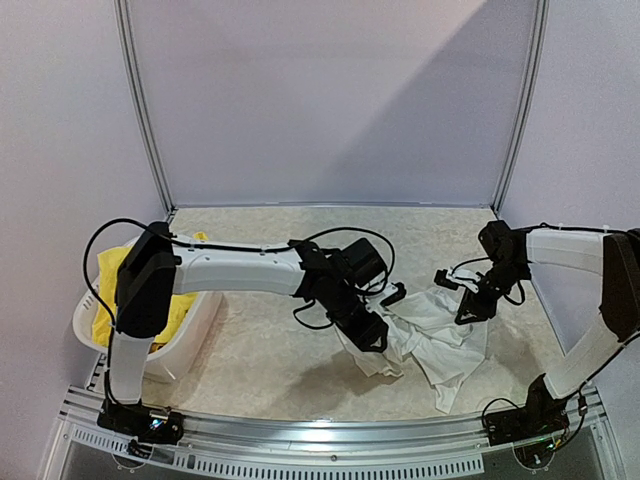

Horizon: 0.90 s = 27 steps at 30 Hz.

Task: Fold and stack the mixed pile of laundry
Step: Pick up the crumpled T-shirt from the center of the board.

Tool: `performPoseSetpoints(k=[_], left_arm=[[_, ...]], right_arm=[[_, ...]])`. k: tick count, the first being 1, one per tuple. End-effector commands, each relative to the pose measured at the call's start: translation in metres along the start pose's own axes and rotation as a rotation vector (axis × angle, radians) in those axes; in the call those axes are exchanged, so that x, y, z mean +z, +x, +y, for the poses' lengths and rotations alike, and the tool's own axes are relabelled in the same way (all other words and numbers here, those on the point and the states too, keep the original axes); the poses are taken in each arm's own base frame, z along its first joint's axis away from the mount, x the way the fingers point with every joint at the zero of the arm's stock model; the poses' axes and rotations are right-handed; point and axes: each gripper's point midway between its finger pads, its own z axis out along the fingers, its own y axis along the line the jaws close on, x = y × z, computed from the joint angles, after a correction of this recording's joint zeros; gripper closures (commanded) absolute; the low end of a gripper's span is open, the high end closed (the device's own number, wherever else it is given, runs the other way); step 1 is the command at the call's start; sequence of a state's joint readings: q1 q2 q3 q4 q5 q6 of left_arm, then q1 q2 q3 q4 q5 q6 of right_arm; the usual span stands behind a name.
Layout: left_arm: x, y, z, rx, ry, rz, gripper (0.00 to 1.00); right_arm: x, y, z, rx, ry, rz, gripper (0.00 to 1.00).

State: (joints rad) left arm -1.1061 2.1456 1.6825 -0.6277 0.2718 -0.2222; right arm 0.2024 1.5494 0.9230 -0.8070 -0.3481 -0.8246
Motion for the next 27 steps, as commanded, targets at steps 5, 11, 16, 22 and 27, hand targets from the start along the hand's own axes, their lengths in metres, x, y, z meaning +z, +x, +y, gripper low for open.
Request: performPoseSetpoints(k=[5, 11, 16, 22, 27], left_arm=[[-0.012, -0.03, -0.007, 0.059, -0.011, -0.106, 0.79], [-0.028, -0.039, -0.027, 0.051, 0.055, -0.131, 0.51], [-0.036, -0.045, -0.037, 0.029, 0.026, -0.139, 0.34], [-0.016, -0.048, -0.031, -0.082, -0.064, -0.07, 0.23], [0.0, -0.042, -0.024, -0.12, -0.148, 0.002, 0.23]], right_arm=[[-0.029, -0.027, -0.008, 0.043, 0.046, -0.073, 0.87], [-0.057, -0.046, -0.001, 0.059, 0.04, -0.144, 1.0], [-0.059, -0.049, -0.001, 0.076, 0.035, -0.153, 1.0], [-0.057, -0.052, -0.002, 0.095, 0.022, -0.164, 1.0], [-0.06, -0.056, -0.005, 0.105, 0.037, -0.174, 1.0]])
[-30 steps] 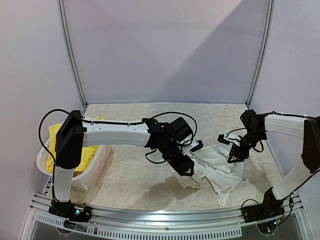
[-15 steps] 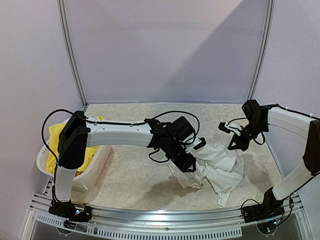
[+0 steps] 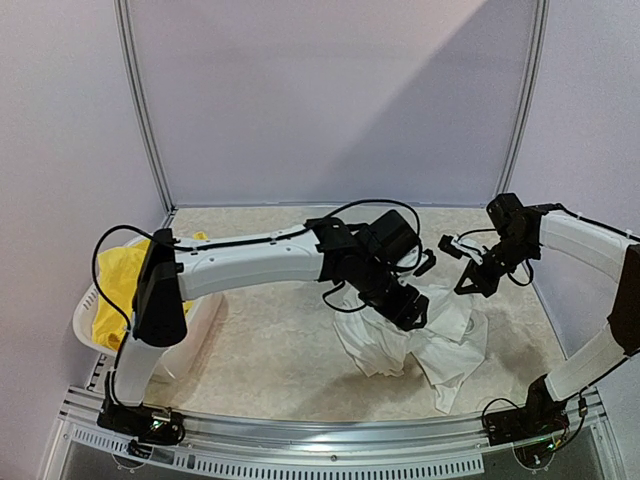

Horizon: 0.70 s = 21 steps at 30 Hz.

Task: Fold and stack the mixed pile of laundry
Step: Pick up the crumpled T-shirt from the center of the board.

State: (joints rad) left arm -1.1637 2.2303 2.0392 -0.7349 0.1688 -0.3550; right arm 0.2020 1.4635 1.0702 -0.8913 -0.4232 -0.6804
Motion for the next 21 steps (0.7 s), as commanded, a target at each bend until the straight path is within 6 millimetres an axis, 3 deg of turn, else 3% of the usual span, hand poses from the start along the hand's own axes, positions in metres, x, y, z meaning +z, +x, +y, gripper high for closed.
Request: performPoseSetpoints(k=[1, 7, 9, 14, 16, 17, 18, 21], left_arm=[[0.028, 0.043, 0.016, -0.056, -0.131, 0.182, 0.23], [0.026, 0.07, 0.023, -0.052, -0.199, 0.283, 0.25], [0.026, 0.076, 0.024, -0.045, -0.206, 0.297, 0.3], [0.02, 0.07, 0.027, -0.013, -0.22, 0.261, 0.7], [0.007, 0.057, 0.031, 0.012, -0.242, 0.22, 0.93], [-0.002, 0.049, 0.038, 0.025, -0.268, 0.196, 1.0], [-0.013, 0.04, 0.045, 0.035, -0.295, 0.17, 1.0], [-0.064, 0.01, 0.08, 0.049, -0.422, 0.08, 1.0]], right_arm=[[-0.003, -0.009, -0.002, 0.019, 0.002, -0.022, 1.0], [-0.003, -0.01, -0.004, 0.026, 0.012, -0.024, 1.0], [-0.002, -0.01, -0.004, 0.028, 0.011, -0.026, 1.0], [-0.003, -0.014, -0.005, 0.037, 0.006, -0.039, 1.0], [-0.008, -0.019, -0.008, 0.044, 0.016, -0.052, 1.0], [-0.014, -0.024, -0.01, 0.051, 0.023, -0.071, 1.0], [-0.022, -0.031, -0.013, 0.067, 0.028, -0.098, 1.0], [-0.073, -0.058, -0.034, 0.14, 0.067, -0.233, 1.0]])
